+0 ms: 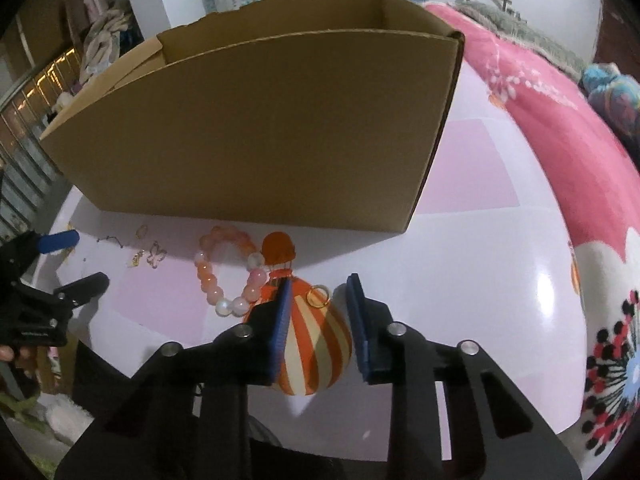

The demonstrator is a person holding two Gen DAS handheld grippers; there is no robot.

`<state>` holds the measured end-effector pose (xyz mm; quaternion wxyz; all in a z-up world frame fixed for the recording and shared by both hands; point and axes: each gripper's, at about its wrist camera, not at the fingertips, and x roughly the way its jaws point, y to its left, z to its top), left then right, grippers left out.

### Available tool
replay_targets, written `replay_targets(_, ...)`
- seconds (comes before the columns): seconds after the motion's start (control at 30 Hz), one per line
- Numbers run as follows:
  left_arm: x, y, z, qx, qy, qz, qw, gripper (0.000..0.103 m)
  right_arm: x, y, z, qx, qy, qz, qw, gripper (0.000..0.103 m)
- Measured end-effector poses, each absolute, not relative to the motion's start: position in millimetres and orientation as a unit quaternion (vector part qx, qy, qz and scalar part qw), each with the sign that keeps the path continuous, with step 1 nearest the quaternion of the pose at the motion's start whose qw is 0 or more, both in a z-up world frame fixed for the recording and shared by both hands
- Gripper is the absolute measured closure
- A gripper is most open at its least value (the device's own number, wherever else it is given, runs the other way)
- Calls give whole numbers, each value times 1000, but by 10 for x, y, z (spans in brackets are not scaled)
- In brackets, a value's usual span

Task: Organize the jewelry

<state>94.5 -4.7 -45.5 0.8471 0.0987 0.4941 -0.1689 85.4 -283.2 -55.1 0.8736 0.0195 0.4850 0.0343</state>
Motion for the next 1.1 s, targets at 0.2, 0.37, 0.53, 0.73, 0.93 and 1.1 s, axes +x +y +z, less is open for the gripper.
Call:
replay_targets(0.2,933,-51,-448,96,491,-168,849,7,827,-2776,-555,4,482,42,875,91)
replay_targets(0.37,891,-50,-450,96,486,-169,852,7,818,-2809,-557,15,480,44,876,91)
replay_targets(0.53,798,-91,-363,100,451,-182,868,9,804,-2859,-561,28,480,45,876,92)
replay_targets(0.73,799,-229,-269,94,413,-213,880,39,804,-2871,-563,39,478,46,876,92)
replay_targets(0.93,894,-394,-350,118,411,-236,873,61,807,-2913,-572,51,477,50,876,92)
replay_targets(1.1,924,-512,-377,116,420,-250,864,74,800,-2919,-574,59,474,52,877,92)
